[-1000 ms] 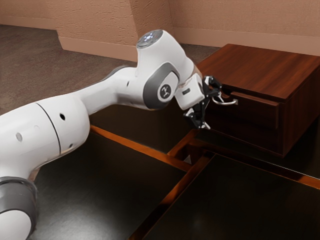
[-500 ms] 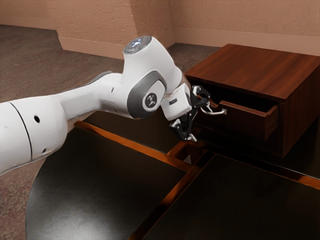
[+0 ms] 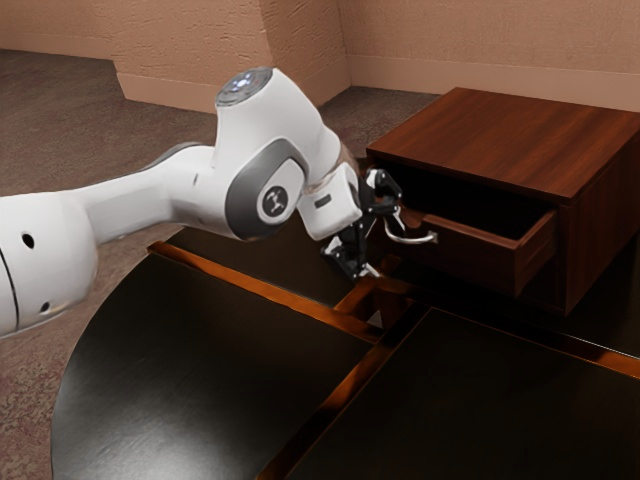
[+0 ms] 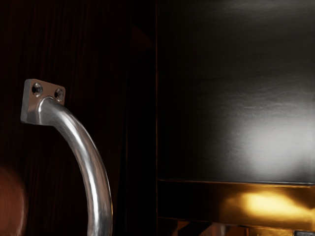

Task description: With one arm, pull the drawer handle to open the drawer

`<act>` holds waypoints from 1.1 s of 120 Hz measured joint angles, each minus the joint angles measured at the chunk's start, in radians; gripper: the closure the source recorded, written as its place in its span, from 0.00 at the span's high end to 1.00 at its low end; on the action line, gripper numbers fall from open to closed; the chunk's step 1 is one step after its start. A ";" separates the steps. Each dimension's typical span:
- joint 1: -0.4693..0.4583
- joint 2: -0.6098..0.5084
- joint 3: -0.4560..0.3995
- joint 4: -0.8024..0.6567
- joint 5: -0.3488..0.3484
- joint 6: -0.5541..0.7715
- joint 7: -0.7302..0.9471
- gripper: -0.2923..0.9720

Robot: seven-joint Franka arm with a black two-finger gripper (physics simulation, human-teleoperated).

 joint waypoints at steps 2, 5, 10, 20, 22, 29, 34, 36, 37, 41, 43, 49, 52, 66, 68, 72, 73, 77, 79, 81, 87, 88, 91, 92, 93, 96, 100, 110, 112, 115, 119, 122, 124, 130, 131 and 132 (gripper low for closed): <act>0.000 -0.002 0.000 -0.003 -0.001 0.001 0.000 0.70; 0.000 -0.004 0.000 -0.006 -0.001 0.003 0.000 0.71; 0.001 -0.007 0.000 -0.013 -0.003 0.006 -0.001 0.72; 0.000 -0.020 0.000 -0.038 -0.004 0.013 -0.001 0.76; -0.001 -0.022 0.000 -0.042 -0.005 0.014 -0.001 0.77; -0.001 -0.027 0.000 -0.051 -0.009 0.018 -0.002 0.77; 0.000 -0.031 0.000 -0.057 -0.011 0.021 -0.002 0.77; 0.000 -0.035 0.000 -0.061 -0.011 0.022 -0.002 0.76; 0.000 -0.037 0.001 -0.063 -0.012 0.022 -0.002 0.76; 0.000 -0.048 0.001 -0.075 -0.013 0.025 -0.002 0.75; 0.001 -0.054 0.001 -0.082 -0.014 0.026 -0.002 0.75; 0.000 -0.068 0.001 -0.100 -0.015 0.030 -0.002 0.75; 0.000 -0.074 0.001 -0.108 -0.015 0.032 -0.003 0.75; -0.001 -0.091 0.003 -0.138 -0.018 0.042 -0.003 0.77; 0.000 -0.093 0.003 -0.143 -0.018 0.044 -0.003 0.77; 0.000 -0.099 0.002 -0.151 -0.019 0.047 -0.003 0.77; 0.000 -0.100 0.002 -0.153 -0.019 0.048 -0.003 0.77; 0.000 -0.106 0.003 -0.159 -0.019 0.050 -0.004 0.77; 0.000 -0.108 0.003 -0.161 -0.019 0.051 -0.004 0.77; 0.000 -0.111 0.003 -0.165 -0.020 0.052 -0.004 0.77; 0.000 -0.122 0.003 -0.182 -0.020 0.057 -0.004 0.77; 0.001 -0.124 0.003 -0.184 -0.021 0.058 -0.004 0.77; 0.001 -0.130 0.003 -0.191 -0.021 0.060 -0.004 0.76; 0.001 -0.132 0.003 -0.194 -0.021 0.061 -0.004 0.77; 0.001 -0.133 0.003 -0.196 -0.021 0.061 -0.004 0.77; 0.001 -0.139 0.003 -0.202 -0.021 0.065 -0.004 0.77; 0.002 -0.143 0.002 -0.208 -0.022 0.068 -0.004 0.76; 0.002 -0.149 0.000 -0.214 -0.023 0.076 -0.005 0.77; 0.002 -0.150 -0.001 -0.215 -0.024 0.077 -0.005 0.77; 0.003 -0.150 -0.003 -0.216 -0.024 0.079 -0.005 0.77; 0.002 -0.150 -0.004 -0.216 -0.025 0.080 -0.005 0.77; 0.001 -0.151 -0.005 -0.220 -0.025 0.082 -0.005 0.77; 0.000 -0.151 -0.005 -0.223 -0.025 0.083 -0.006 0.77; -0.002 -0.154 -0.006 -0.232 -0.026 0.086 -0.006 0.77; -0.003 -0.154 -0.006 -0.234 -0.027 0.087 -0.006 0.77; -0.003 -0.155 -0.006 -0.236 -0.027 0.087 -0.006 0.77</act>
